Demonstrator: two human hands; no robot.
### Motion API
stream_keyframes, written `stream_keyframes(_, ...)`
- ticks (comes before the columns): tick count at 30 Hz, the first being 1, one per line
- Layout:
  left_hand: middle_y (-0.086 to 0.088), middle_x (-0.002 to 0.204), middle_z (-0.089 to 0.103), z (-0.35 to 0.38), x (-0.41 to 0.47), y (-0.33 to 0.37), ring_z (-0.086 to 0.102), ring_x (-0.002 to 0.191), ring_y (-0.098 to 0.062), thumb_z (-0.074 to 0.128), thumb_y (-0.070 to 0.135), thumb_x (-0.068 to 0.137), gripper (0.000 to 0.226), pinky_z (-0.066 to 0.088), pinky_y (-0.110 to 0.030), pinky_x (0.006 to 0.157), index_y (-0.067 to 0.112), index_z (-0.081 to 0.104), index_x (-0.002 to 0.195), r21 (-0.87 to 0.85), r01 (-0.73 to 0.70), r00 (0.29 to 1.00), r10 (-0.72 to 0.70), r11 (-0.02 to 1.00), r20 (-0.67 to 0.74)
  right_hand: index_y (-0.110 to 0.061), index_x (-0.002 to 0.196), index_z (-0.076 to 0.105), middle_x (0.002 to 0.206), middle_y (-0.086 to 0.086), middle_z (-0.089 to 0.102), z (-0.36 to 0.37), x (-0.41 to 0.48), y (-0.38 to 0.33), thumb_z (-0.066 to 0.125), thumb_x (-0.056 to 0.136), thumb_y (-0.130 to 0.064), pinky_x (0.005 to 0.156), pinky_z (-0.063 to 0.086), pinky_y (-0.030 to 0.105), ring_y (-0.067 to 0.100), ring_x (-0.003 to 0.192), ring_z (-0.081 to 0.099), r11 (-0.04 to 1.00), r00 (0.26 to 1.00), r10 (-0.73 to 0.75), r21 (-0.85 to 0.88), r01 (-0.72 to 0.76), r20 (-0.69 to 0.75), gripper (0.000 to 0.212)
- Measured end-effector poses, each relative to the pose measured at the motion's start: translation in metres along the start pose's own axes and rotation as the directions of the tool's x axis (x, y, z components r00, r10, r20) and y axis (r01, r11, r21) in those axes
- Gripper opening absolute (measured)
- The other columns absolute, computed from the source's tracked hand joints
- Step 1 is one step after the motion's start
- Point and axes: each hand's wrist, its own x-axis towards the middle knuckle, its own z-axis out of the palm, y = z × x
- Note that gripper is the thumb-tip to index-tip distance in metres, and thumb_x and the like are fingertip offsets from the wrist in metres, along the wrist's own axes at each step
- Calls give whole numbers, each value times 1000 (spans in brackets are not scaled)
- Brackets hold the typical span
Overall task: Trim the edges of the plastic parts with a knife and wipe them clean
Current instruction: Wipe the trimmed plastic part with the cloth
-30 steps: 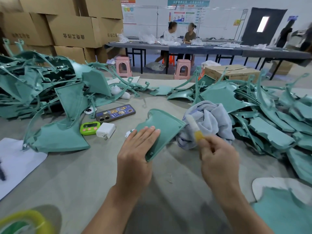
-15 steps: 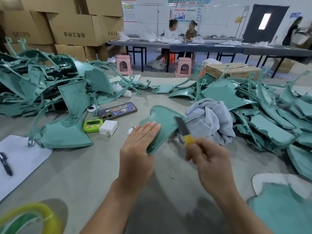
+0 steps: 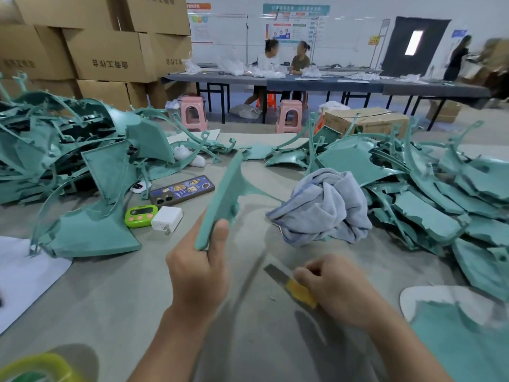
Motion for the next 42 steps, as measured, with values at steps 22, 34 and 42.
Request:
stream_keyframes(22, 15, 74, 75, -9, 40, -56, 68, 66, -2, 78, 14, 79, 10, 60, -27, 63, 18, 74, 71, -506, 587, 652, -739, 632, -168, -22, 80, 45, 83, 1, 57, -53, 63, 11, 57, 84, -15, 54, 34, 24, 3, 66, 49, 980, 693, 109, 193, 44, -713, 15)
stream_keyframes(34, -2, 65, 74, 8, 23, -35, 72, 53, -18, 49, 54, 98, 55, 58, -31, 48, 13, 78, 75, -405, 909, 207, -732, -102, 649, -11, 120, 57, 127, 12, 56, 42, 45, -109, 61, 84, -28, 98, 42, 41, 32, 114, 51, 762, 753, -648, 105, 639, 118, 41)
stream_keyframes(42, -14, 101, 77, 25, 13, -27, 73, 86, -26, 59, 36, 100, 34, 58, -38, 84, 6, 74, 105, -402, 916, 245, -815, 16, 526, -33, 141, 41, 128, 3, 49, 54, 93, -102, 63, 86, -21, 83, 43, 42, 33, 115, 53, 977, 921, -192, -157, 146, -338, 60)
